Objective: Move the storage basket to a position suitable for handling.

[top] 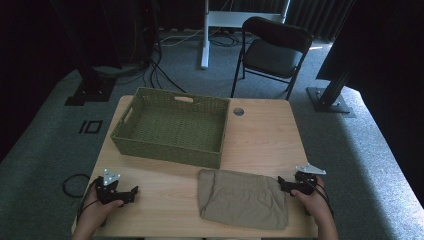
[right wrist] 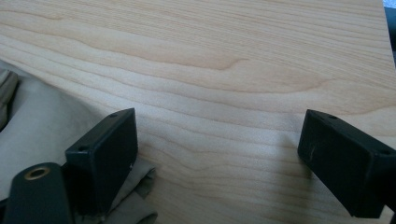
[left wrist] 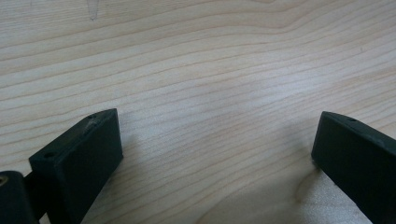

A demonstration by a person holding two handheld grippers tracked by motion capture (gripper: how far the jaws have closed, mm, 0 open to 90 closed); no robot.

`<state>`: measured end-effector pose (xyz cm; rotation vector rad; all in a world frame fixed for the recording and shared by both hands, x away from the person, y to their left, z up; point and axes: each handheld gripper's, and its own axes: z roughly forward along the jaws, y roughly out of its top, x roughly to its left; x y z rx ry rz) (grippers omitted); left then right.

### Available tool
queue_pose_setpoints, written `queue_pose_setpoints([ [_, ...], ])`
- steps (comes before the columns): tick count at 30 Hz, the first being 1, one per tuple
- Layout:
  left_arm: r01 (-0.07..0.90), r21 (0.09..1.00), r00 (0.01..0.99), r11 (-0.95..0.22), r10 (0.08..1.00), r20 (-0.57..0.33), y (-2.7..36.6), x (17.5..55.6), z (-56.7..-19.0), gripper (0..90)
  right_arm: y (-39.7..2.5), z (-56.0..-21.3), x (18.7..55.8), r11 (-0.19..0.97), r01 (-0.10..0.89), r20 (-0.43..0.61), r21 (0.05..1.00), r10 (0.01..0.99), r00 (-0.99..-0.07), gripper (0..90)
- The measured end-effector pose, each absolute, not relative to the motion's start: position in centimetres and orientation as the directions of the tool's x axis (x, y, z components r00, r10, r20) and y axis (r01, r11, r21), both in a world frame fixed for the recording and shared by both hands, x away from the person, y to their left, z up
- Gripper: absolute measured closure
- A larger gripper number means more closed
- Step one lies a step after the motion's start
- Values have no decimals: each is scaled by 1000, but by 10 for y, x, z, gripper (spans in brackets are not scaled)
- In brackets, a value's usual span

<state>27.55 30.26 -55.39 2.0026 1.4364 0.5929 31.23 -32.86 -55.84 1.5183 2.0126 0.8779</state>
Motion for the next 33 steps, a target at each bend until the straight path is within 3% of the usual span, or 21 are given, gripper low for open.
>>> queue_pose_setpoints([
  [19,669,695,351,-264,936,18,311,275,-552,41,-330,-556,321,166,672,23,722,965,-262,138],
  [33,648,723,330,-241,944,18,322,281,-538,52,-313,-531,331,163,643,36,749,958,-286,130],
])
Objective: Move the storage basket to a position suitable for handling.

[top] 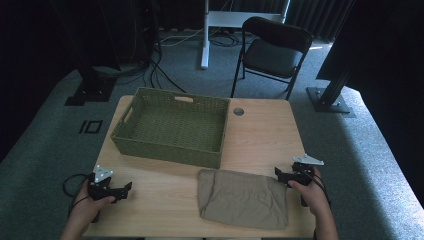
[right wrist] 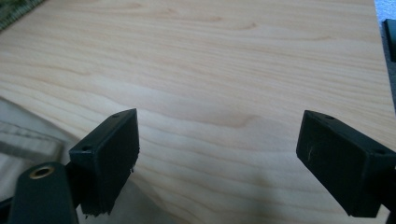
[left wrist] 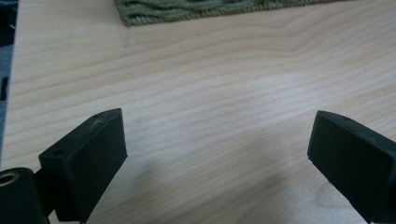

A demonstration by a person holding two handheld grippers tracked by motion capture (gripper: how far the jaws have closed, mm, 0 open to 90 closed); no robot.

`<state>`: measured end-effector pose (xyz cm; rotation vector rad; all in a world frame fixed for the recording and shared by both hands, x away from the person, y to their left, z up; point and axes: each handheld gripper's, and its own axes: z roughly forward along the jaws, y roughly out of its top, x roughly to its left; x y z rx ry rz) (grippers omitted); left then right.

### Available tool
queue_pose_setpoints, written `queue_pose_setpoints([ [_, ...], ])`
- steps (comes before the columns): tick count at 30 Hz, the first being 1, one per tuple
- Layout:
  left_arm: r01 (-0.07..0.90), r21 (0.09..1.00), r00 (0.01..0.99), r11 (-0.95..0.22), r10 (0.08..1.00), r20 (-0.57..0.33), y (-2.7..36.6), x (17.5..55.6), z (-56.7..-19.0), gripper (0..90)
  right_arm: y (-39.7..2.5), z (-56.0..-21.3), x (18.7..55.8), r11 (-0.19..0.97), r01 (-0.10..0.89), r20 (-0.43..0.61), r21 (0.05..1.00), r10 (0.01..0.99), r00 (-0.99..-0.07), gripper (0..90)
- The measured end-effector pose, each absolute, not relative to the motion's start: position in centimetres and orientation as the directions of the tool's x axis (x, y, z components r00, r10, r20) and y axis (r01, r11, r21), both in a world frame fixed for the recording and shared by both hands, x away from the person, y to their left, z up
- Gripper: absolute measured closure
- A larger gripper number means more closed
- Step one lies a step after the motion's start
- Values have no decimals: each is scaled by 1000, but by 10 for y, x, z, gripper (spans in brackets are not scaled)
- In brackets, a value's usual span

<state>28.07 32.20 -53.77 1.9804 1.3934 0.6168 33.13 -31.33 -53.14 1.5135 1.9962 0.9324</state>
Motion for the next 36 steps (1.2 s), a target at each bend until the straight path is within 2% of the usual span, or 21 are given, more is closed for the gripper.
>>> queue_pose_setpoints([
  [14,605,770,312,-205,950,8,330,294,-514,53,-281,-511,335,196,596,41,779,932,-359,130],
  [30,558,800,310,-220,950,46,336,314,-484,53,-241,-490,338,230,536,48,812,889,-455,130],
  [36,531,828,275,-181,961,33,347,321,-466,53,-227,-483,341,233,519,51,823,878,-475,130],
])
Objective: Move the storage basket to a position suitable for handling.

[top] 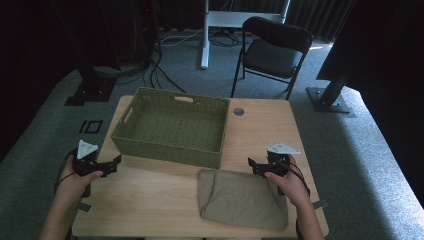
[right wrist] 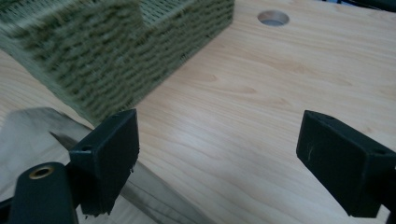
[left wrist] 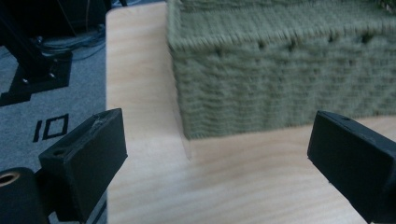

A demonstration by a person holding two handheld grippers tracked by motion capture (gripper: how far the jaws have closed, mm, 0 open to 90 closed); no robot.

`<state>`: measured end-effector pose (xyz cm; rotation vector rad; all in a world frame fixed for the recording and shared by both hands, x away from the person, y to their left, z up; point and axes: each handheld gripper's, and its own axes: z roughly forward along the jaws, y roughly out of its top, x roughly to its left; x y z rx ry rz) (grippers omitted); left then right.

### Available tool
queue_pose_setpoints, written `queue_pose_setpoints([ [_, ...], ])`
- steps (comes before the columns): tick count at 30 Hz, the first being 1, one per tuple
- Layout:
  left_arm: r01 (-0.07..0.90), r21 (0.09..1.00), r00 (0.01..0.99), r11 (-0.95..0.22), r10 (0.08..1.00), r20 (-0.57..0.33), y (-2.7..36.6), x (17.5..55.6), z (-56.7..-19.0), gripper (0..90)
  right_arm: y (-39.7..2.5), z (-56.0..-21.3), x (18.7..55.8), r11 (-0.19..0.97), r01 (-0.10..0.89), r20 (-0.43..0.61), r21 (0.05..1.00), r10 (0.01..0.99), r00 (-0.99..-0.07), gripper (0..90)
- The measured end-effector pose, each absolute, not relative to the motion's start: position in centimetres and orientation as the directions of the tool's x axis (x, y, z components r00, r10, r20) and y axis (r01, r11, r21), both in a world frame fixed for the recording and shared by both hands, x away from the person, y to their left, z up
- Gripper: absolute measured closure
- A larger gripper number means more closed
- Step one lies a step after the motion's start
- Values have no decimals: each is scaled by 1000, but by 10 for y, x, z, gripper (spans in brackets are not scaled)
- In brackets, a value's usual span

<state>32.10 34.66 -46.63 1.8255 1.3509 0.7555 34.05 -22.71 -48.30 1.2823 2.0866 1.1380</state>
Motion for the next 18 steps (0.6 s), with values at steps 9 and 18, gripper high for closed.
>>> queue_pose_setpoints([
  [9,526,834,274,-169,961,22,347,341,-454,53,-204,-476,343,254,501,47,827,857,-512,130],
  [18,530,822,308,-209,950,42,340,374,-443,54,-181,-465,351,234,473,69,849,839,-539,130],
])
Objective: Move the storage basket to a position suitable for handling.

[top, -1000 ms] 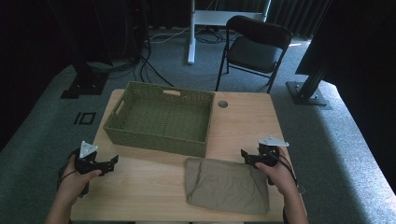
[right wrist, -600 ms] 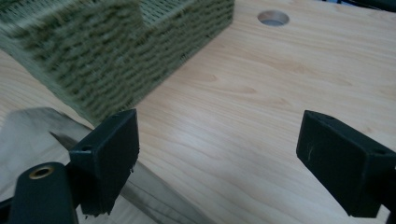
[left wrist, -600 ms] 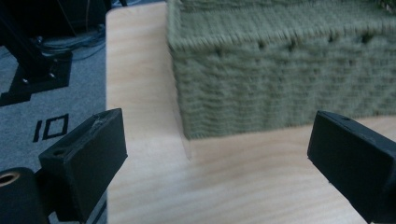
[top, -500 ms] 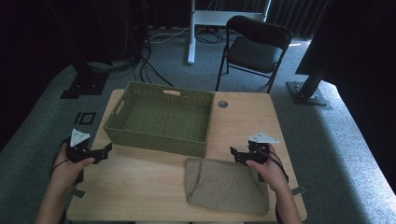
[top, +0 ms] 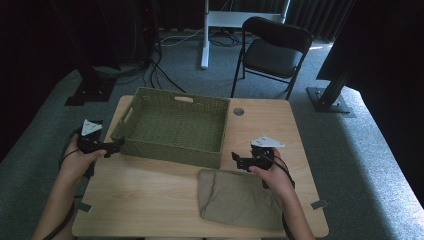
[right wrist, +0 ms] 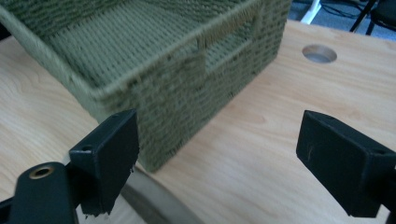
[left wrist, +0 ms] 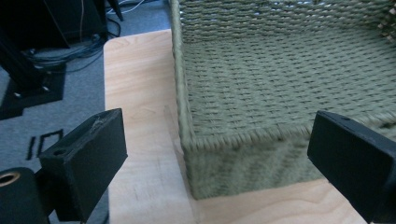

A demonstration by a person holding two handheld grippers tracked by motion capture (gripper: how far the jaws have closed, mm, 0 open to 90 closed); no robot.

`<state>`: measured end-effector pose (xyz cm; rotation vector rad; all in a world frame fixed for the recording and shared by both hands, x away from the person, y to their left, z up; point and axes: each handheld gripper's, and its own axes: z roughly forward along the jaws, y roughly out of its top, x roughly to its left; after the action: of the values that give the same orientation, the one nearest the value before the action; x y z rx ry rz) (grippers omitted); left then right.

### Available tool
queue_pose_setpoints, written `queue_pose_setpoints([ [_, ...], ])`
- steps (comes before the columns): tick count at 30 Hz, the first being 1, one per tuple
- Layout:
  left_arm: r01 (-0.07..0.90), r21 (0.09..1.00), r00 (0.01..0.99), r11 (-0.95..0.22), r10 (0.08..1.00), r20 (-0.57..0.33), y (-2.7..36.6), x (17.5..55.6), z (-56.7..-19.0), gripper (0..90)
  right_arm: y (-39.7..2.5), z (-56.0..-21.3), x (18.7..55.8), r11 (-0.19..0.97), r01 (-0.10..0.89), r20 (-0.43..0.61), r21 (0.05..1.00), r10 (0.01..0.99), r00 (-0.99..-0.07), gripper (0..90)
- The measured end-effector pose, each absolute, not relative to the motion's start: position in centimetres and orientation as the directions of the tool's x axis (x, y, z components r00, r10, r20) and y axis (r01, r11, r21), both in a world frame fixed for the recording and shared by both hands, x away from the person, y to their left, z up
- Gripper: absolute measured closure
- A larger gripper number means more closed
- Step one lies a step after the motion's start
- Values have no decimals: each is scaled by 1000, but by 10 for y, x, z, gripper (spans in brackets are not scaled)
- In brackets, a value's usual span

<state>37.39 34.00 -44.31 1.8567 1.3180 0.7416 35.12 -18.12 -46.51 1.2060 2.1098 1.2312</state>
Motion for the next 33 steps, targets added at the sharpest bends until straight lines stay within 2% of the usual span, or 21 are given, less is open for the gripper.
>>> queue_pose_setpoints([
  [3,519,834,313,-190,950,22,339,380,-439,61,-175,-460,355,213,465,82,859,840,-536,132],
  [6,517,822,313,-238,947,76,339,395,-438,62,-166,-456,358,216,453,78,865,834,-546,136],
  [15,548,812,274,-200,960,51,347,417,-449,93,-139,-453,366,219,444,81,869,823,-563,190],
  [18,555,815,258,-166,966,21,353,421,-457,158,-133,-455,369,207,452,93,868,826,-556,216],
  [23,554,815,236,-168,971,39,355,424,-466,246,-123,-457,371,219,454,83,864,826,-558,293],
  [25,555,816,224,-163,974,42,354,424,-469,317,-121,-458,371,230,453,74,861,825,-560,297],
  [26,552,819,223,-155,974,34,352,425,-471,341,-119,-458,372,237,455,64,858,830,-554,339],
  [27,561,812,229,-160,973,34,350,425,-472,373,-118,-459,372,246,453,53,857,832,-552,341],
  [30,571,808,225,-144,974,14,347,426,-474,514,-116,-461,374,259,451,32,854,839,-543,368],
  [32,568,808,247,-158,969,15,344,426,-473,586,-116,-463,375,273,449,18,851,839,-544,425],
  [33,568,808,247,-158,969,15,344,426,-473,617,-116,-463,375,273,449,18,851,839,-544,425],
])
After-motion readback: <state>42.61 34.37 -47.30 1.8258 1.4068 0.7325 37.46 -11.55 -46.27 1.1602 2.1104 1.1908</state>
